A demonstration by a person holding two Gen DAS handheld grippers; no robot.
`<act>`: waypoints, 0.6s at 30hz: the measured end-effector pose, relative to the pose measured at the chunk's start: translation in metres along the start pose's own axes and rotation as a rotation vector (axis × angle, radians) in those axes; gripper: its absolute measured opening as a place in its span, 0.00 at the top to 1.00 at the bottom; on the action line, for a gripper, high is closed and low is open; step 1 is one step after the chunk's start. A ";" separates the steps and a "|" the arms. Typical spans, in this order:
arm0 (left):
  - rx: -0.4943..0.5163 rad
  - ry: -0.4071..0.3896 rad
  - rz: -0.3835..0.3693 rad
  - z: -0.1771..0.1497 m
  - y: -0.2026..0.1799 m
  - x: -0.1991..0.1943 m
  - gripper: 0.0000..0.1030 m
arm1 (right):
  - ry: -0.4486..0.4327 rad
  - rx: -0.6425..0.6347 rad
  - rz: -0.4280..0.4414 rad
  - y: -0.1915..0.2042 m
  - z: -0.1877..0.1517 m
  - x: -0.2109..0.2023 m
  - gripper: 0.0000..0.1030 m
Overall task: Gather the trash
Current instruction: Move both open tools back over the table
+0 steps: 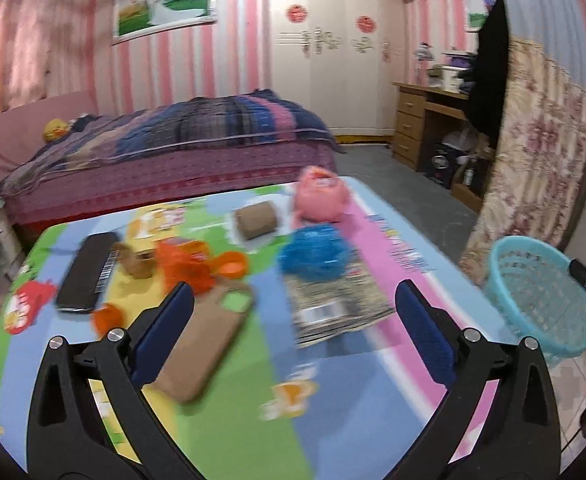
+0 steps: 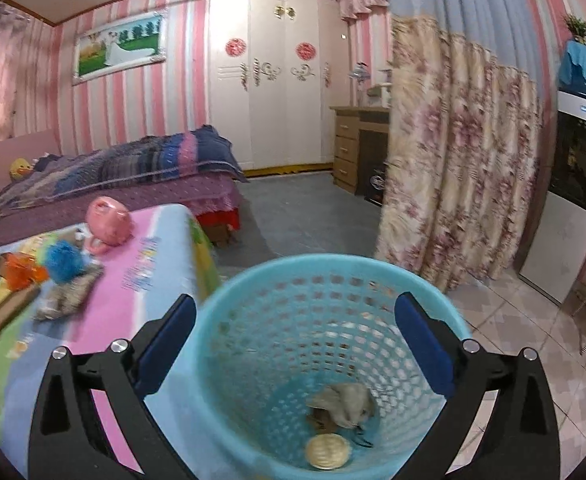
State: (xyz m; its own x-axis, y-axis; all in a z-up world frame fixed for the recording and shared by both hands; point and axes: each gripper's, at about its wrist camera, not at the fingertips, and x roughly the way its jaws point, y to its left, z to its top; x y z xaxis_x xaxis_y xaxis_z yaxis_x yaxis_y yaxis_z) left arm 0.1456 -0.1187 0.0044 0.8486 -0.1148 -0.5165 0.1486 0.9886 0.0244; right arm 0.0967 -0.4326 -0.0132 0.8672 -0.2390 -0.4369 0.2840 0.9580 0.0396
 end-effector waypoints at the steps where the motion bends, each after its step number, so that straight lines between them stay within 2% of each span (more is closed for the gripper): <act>1: -0.015 -0.008 0.013 -0.003 0.012 -0.004 0.06 | 0.002 -0.008 0.019 0.010 0.003 0.000 0.05; 5: -0.061 0.016 0.032 -0.006 0.045 -0.004 0.06 | 0.007 -0.035 0.064 0.046 0.011 -0.001 0.05; 11: -0.033 0.005 0.090 -0.002 0.085 -0.005 0.06 | -0.004 -0.074 0.132 0.100 0.018 -0.006 0.05; 18: -0.131 0.024 0.119 -0.003 0.143 -0.001 0.06 | 0.012 -0.130 0.204 0.168 0.024 0.007 0.05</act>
State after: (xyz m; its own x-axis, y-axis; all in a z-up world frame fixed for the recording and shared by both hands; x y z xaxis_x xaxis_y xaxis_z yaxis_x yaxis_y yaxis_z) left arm 0.1642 0.0233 0.0056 0.8435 0.0043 -0.5371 -0.0206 0.9995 -0.0243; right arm 0.1598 -0.2775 0.0117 0.8961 -0.0376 -0.4424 0.0478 0.9988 0.0119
